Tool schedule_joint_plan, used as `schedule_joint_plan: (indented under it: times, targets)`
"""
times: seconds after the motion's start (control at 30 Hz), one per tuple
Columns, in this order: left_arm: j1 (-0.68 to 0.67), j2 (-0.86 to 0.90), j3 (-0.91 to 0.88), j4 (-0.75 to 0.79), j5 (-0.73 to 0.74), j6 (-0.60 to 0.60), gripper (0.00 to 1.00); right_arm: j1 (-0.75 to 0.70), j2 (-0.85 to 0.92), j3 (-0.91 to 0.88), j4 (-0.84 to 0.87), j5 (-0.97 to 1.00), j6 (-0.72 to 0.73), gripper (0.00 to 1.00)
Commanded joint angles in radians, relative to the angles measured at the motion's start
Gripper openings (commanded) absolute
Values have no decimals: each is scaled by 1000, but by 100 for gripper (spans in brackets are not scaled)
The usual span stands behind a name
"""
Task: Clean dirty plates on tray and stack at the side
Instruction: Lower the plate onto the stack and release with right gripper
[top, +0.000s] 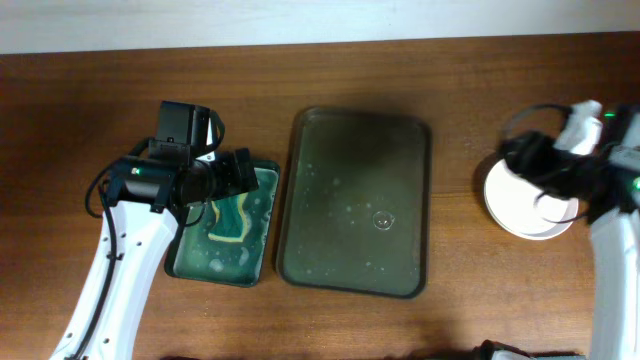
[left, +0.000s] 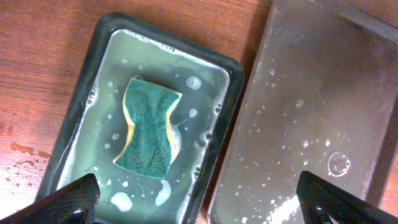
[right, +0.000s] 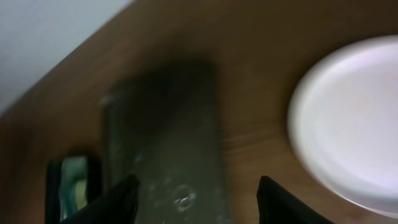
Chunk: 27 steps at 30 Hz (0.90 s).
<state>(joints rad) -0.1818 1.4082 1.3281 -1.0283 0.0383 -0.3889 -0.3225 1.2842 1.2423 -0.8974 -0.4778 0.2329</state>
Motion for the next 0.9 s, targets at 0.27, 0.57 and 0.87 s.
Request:
schedule_joint_plan:
  times: [0.27,0.57,0.87]
  targets:
    - [5,-3,16,2,7,2,99,538,-27,3,13,-1,-32,98]
    - [5,-3,16,2,7,2,100,472,-507,-201,160,573,-178,98]
    - [5,-3,16,2,7,2,99,372,-1177,-1027,723,432,-177,98]
